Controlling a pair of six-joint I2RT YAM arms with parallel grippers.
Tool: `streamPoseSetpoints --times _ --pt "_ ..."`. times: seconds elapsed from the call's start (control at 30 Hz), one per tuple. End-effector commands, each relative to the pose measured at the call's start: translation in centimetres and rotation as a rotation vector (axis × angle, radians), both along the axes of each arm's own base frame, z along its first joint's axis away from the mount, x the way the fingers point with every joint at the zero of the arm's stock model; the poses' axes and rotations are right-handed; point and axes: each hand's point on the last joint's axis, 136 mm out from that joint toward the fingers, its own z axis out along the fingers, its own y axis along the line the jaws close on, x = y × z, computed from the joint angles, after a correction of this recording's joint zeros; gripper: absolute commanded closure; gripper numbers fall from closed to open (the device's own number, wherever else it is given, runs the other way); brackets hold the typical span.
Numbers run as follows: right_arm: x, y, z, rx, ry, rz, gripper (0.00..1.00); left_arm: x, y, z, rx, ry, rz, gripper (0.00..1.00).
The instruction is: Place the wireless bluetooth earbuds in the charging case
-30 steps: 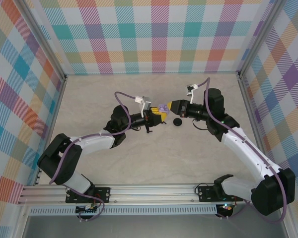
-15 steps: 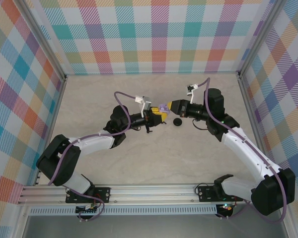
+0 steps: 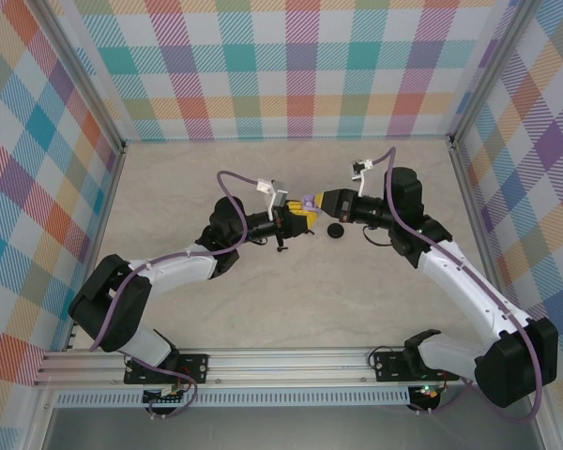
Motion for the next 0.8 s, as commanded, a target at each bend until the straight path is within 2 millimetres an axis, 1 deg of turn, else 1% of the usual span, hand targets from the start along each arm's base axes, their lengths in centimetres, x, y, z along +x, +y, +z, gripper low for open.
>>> streamPoseSetpoints --times 0.0,0.37,0.5,0.63,0.77 --pt "-0.4 0.4 1.6 0.011 -0.063 0.024 0.78 -0.5 -0.3 2.5 -0.035 -0.068 -0.005 1.0" --pt "-0.9 0.4 0.9 -0.02 -0.055 0.035 0.78 -0.2 -0.1 3.2 -0.052 -0.074 0.021 1.0" --pt "-1.1 0.4 0.7 -0.034 -0.054 0.039 0.78 -0.3 -0.1 3.5 -0.059 -0.078 0.013 1.0" --pt "-1.2 0.3 0.6 -0.051 -0.056 0.047 0.73 -0.8 -0.3 3.7 -0.061 -0.09 -0.014 1.0" --pt "-1.2 -0.1 0.4 -0.091 -0.057 0.029 0.65 -0.9 -0.3 3.6 -0.053 -0.089 -0.018 1.0"
